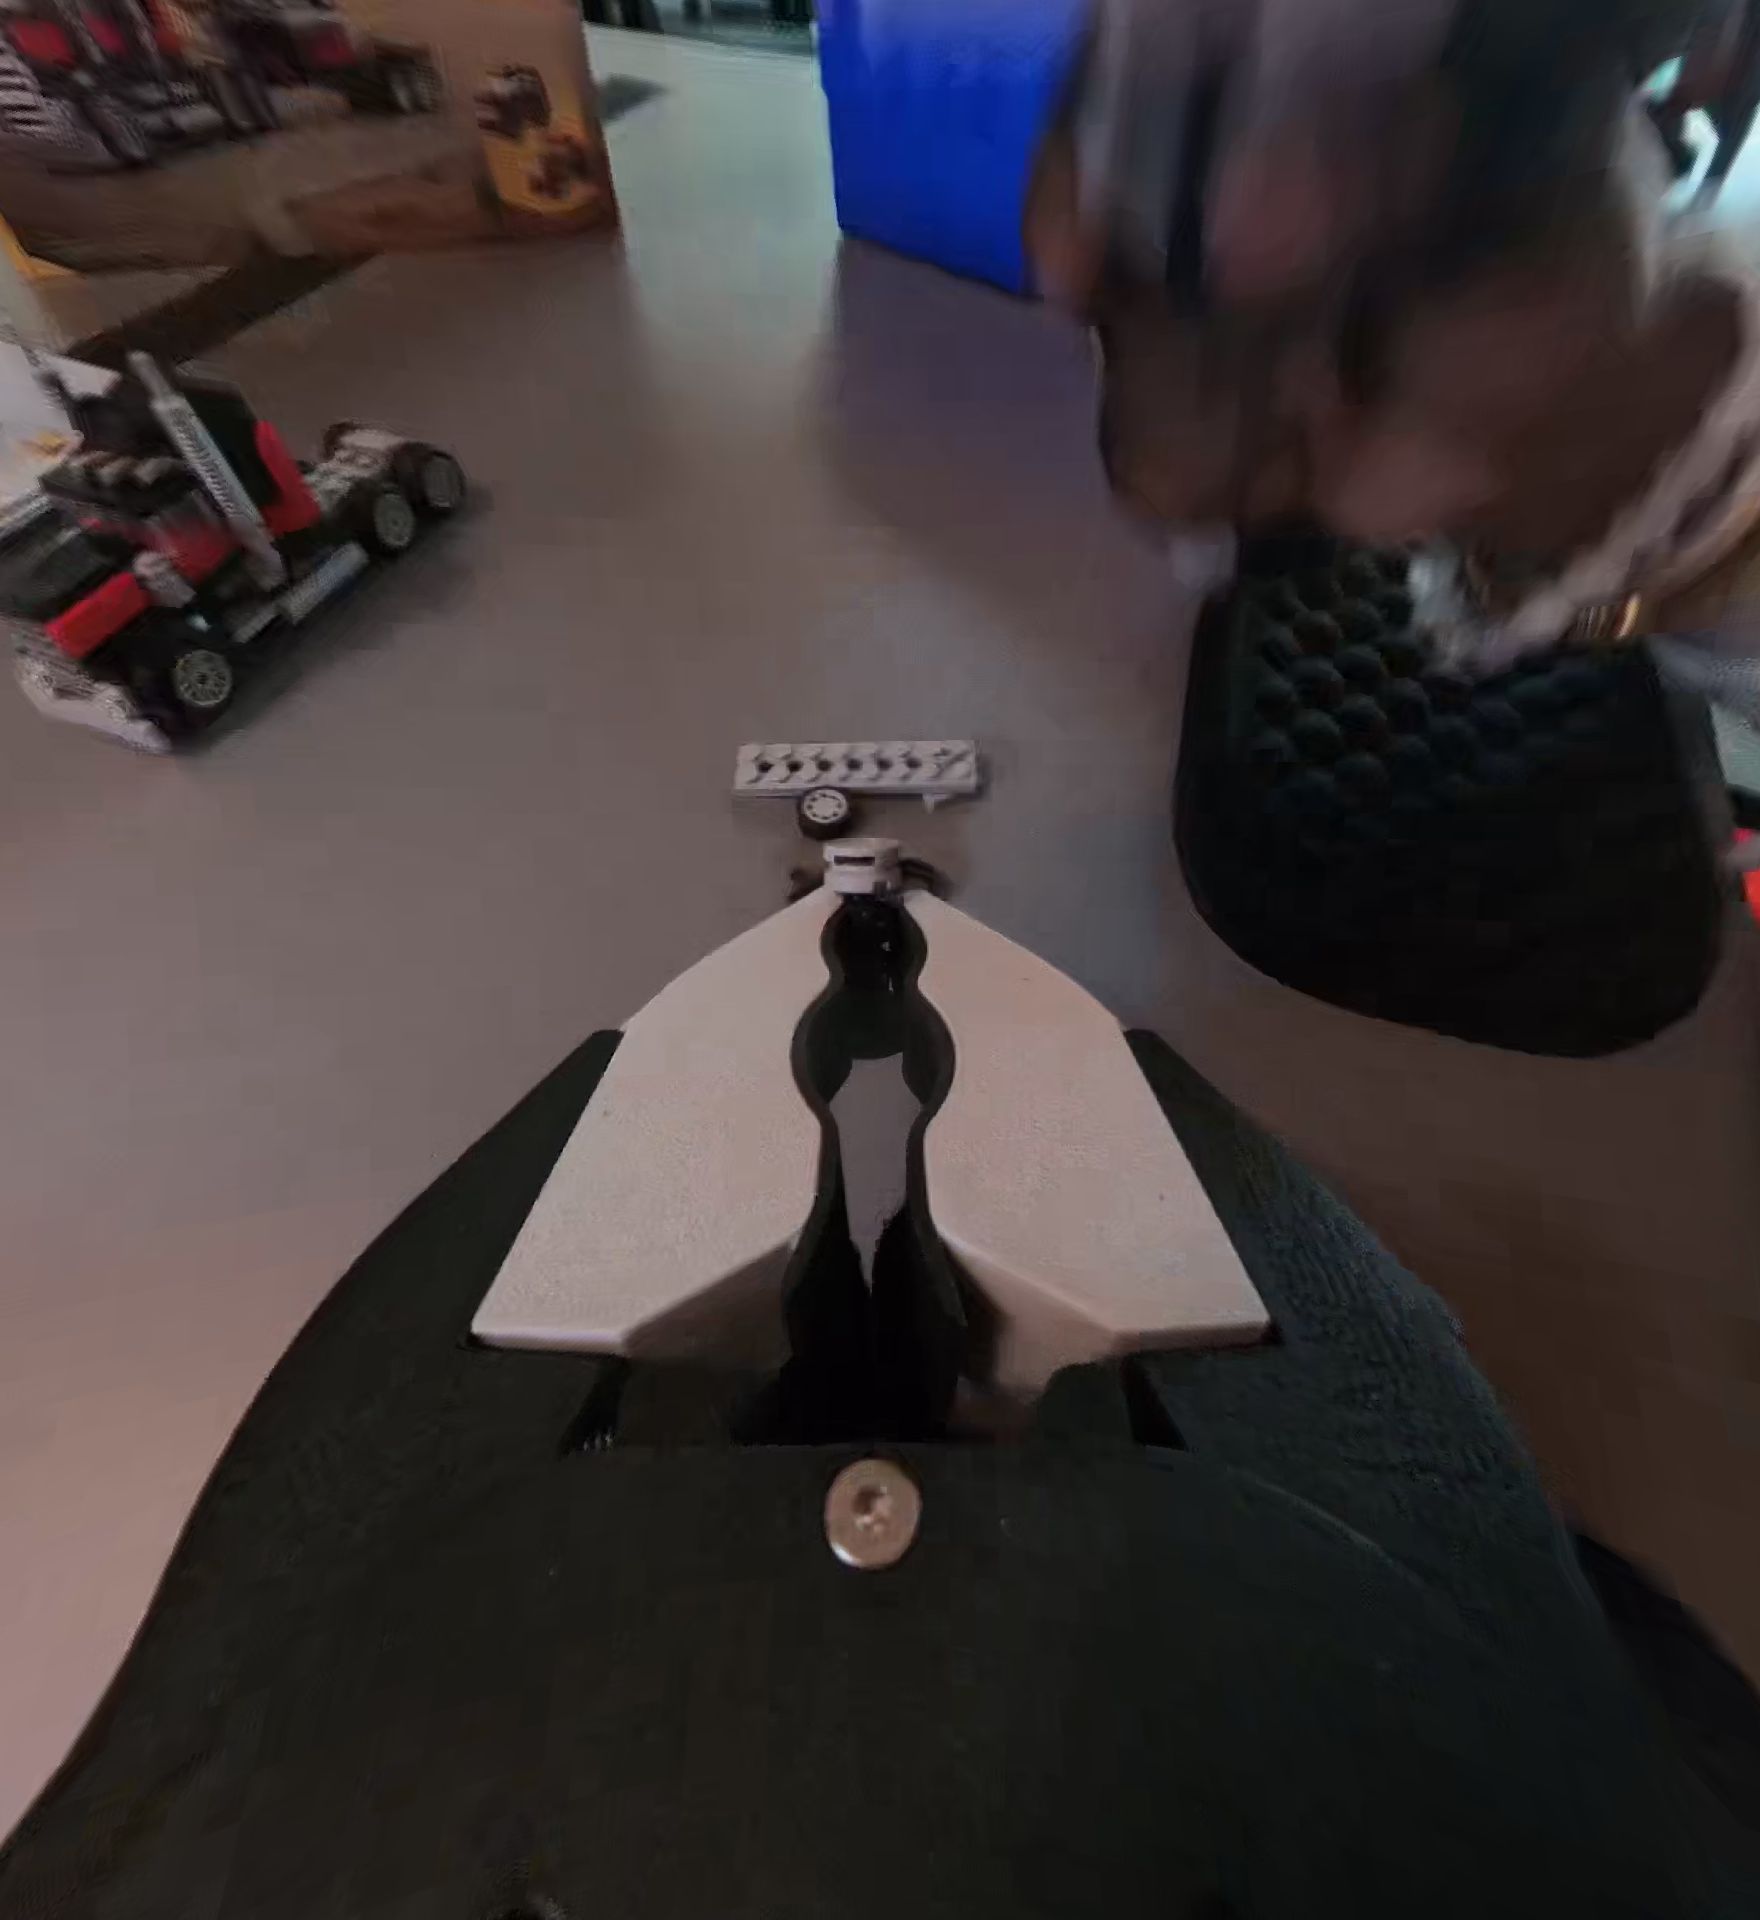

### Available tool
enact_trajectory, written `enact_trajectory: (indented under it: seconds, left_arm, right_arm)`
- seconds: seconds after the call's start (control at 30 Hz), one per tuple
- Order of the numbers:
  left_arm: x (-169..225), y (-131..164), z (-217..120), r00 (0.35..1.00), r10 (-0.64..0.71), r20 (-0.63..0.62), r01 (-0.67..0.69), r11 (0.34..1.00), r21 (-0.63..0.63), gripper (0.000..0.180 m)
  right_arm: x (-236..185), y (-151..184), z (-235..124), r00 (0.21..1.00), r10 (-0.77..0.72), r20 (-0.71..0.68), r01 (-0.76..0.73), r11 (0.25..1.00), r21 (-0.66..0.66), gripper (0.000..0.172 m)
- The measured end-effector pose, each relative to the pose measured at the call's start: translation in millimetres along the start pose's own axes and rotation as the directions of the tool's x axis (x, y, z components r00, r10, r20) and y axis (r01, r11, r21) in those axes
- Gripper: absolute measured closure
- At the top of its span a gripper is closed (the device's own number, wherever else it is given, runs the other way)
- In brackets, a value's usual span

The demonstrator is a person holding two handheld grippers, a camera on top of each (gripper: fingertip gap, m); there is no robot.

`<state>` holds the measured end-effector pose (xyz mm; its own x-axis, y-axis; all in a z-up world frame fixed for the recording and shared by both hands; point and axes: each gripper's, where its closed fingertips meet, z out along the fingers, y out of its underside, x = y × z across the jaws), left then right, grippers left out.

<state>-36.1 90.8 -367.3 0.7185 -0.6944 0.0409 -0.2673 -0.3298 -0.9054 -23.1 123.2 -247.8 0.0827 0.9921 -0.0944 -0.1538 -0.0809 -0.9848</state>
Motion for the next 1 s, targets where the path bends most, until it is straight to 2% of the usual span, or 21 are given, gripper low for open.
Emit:
enact_trajectory:
  seconds: [0.03,0.07,0.1,0.13,0.17,0.2,0.27,0.4,0.53,0.67,0.7,0.77,0.83,0.87,0.9,0.93,1.0]
  left_arm:
    - [3.4,0.5,0.1,0.999,0.038,-0.007,-0.038,0.999,-0.003,0.176]
    - [4.0,-4.4,-0.7,0.999,0.051,0.001,-0.051,0.998,0.027,0.175]
    - [2.8,-8.3,-0.9,1.000,0.031,0.000,-0.031,0.998,0.052,0.175]
    - [0.8,-10.8,-1.0,1.000,0.002,-0.007,-0.001,0.998,0.069,0.175]
    - [-0.4,-12.9,-1.2,1.000,-0.016,-0.014,0.017,0.996,0.082,0.175]
    - [1.0,-14.2,-1.2,1.000,-0.011,-0.024,0.013,0.996,0.090,0.176]
    - [6.3,-12.0,0.2,0.999,0.050,-0.021,-0.048,0.996,0.071,0.176]
    - [15.9,-7.1,3.2,0.988,0.149,-0.034,-0.148,0.988,0.037,0.176]
    - [20.0,-6.7,3.1,0.981,0.190,-0.042,-0.189,0.981,0.037,0.175]
    - [18.2,-2.2,4.5,0.976,0.214,-0.023,-0.214,0.977,0.008,0.176]
    - [17.2,-1.1,5.0,0.977,0.211,-0.019,-0.211,0.977,0.000,0.175]
    - [17.7,-0.6,5.0,0.979,0.201,-0.034,-0.201,0.980,0.002,0.175]
    - [17.3,2.7,6.8,0.984,0.169,-0.051,-0.170,0.985,-0.023,0.175]
    - [16.8,7.1,9.3,0.987,0.146,-0.063,-0.149,0.987,-0.058,0.176]
    - [18.9,14.6,13.0,0.987,0.136,-0.090,-0.145,0.983,-0.113,0.176]
    - [20.2,19.7,15.9,0.984,0.151,-0.096,-0.165,0.975,-0.152,0.176]
    - [17.3,17.1,15.0,0.983,0.176,-0.058,-0.183,0.974,-0.134,0.176]
  right_arm:
    - [24.3,-35.6,-19.6,0.996,0.079,-0.051,-0.071,0.987,0.147,0.172]
    - [33.4,-48.9,-31.9,0.996,0.063,-0.062,-0.053,0.986,0.156,0.172]
    - [31.2,-33.9,-31.3,0.999,-0.004,-0.042,0.004,1.000,0.000,0.172]
    - [23.1,-4.8,-28.0,0.999,-0.036,0.011,0.037,0.980,-0.195,0.172]
    - [11.1,20.8,-25.5,0.997,-0.010,0.074,0.033,0.949,-0.315,0.171]
    - [-2.5,41.7,-23.4,0.990,0.053,0.133,0.003,0.921,-0.389,0.167]
    - [-25.0,68.5,-19.3,0.960,0.178,0.216,-0.055,0.877,-0.477,0.146]
    - [-40.5,80.4,-7.2,0.929,0.221,0.296,-0.045,0.863,-0.503,0.147]
    - [-46.5,96.6,-7.2,0.919,0.165,0.357,0.081,0.808,-0.583,0.153]
    - [-44.5,101.5,-4.4,0.928,0.106,0.357,0.128,0.809,-0.574,0.159]
    - [-44.1,101.8,-3.7,0.930,0.052,0.364,0.170,0.817,-0.551,0.160]
    - [-45.8,100.2,-3.5,0.893,-0.195,0.405,0.385,0.796,-0.467,0.161]
    - [-43.9,100.5,-2.8,0.779,-0.463,0.423,0.622,0.658,-0.425,0.161]
    - [-48.4,91.6,1.6,0.713,-0.572,0.406,0.699,0.621,-0.354,0.172]
    - [-46.3,78.4,6.6,0.683,-0.642,0.349,0.730,0.604,-0.320,0.172]
    - [-39.0,65.5,10.1,0.685,-0.669,0.290,0.728,0.608,-0.317,0.172]
    - [-33.4,58.3,9.3,0.799,-0.532,0.278,0.600,0.728,-0.330,0.172]
